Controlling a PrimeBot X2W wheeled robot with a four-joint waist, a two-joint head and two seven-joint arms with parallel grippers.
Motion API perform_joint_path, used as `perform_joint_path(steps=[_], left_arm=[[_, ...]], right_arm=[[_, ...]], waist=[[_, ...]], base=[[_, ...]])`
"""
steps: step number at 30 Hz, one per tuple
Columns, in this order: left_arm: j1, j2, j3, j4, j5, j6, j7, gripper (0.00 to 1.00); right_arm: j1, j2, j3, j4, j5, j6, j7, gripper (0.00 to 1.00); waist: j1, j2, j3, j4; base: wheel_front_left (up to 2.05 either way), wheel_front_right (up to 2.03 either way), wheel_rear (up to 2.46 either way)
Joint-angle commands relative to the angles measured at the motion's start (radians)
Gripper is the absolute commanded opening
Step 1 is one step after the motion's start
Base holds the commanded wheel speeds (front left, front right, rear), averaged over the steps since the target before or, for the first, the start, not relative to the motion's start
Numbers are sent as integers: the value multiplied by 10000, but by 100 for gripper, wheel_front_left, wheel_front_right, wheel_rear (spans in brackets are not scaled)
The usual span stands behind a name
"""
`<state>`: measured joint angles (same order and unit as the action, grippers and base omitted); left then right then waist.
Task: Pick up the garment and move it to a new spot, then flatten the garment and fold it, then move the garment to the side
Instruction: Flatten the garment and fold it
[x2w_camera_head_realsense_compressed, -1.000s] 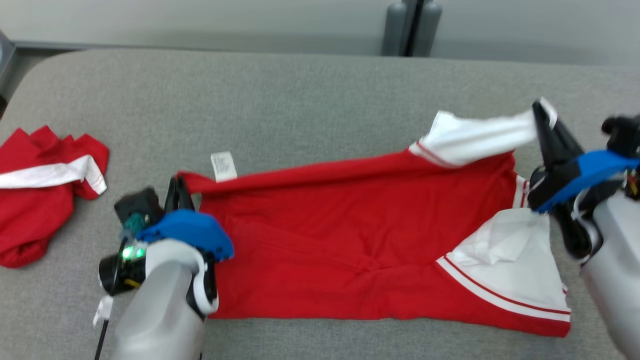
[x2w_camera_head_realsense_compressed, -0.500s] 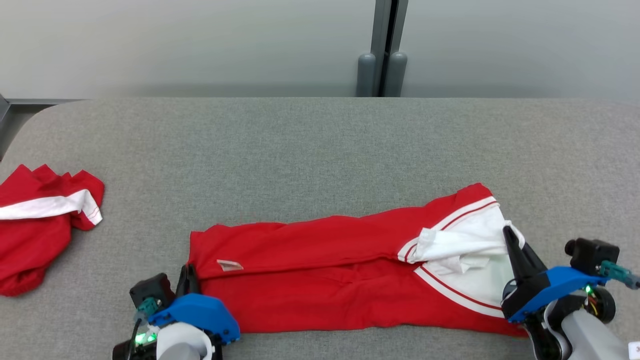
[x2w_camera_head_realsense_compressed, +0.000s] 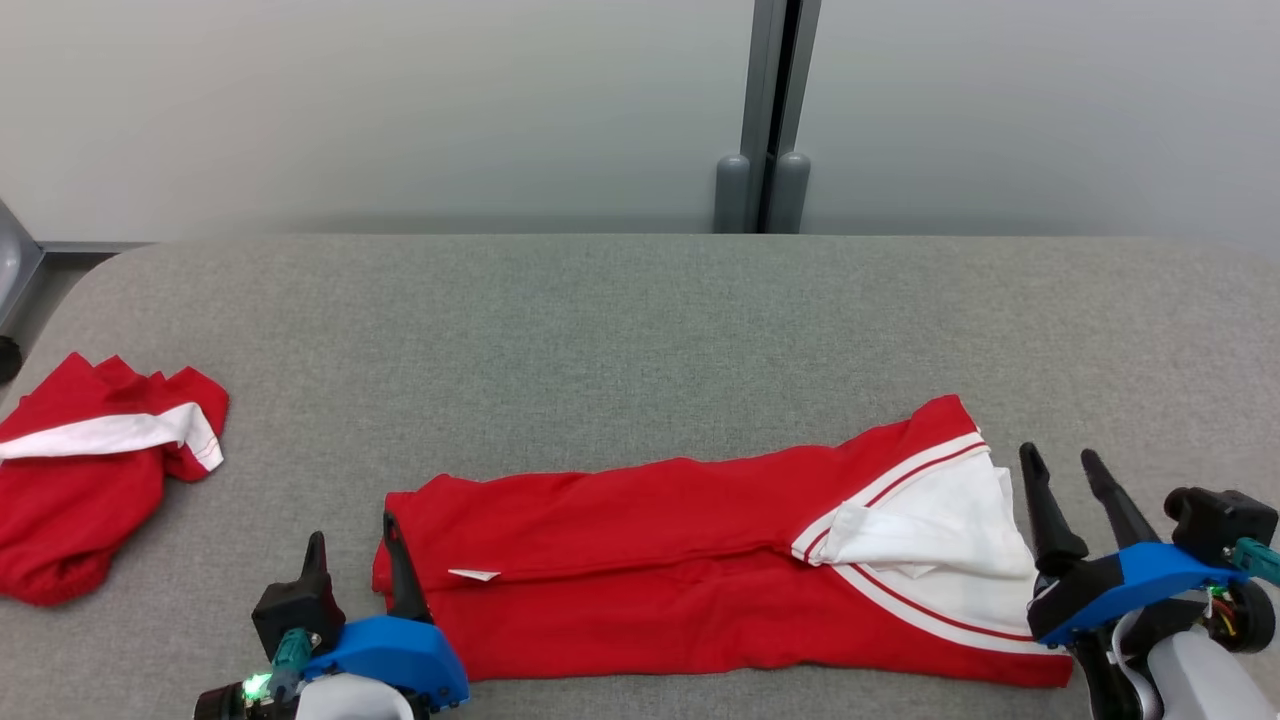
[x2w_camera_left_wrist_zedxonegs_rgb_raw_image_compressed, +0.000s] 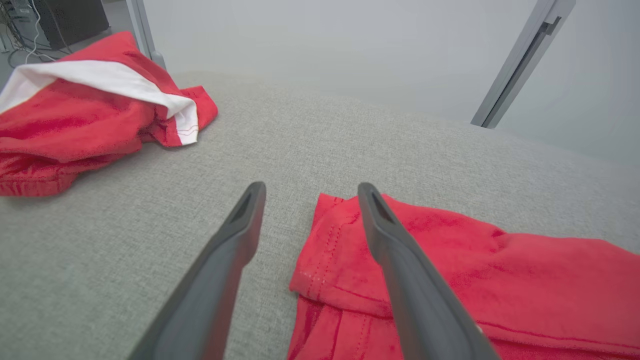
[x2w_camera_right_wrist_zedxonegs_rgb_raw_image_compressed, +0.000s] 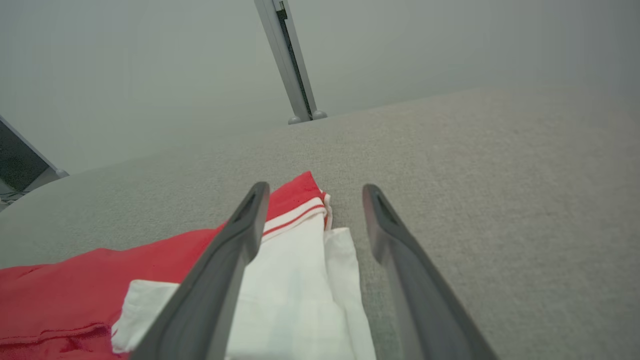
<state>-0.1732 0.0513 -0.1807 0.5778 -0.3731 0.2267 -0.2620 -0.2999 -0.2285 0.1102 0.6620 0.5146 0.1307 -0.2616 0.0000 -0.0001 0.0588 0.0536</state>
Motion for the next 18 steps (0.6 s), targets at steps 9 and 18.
perform_joint_path(steps=[9,18], left_arm=[[1225,22,129,-1593,2256,-86,-33,100],[1580,-7,-41,-1813,2430,-302,-33,100]], right_arm=[[1272,1363,-1809,-1713,-2796,1,-41,100],[1173,1688,-1687,-815,-3019,1,-41,100]], waist=[[0,1,-565,-255],[0,1,-367,-93]], base=[[0,0,0],[0,0,0]])
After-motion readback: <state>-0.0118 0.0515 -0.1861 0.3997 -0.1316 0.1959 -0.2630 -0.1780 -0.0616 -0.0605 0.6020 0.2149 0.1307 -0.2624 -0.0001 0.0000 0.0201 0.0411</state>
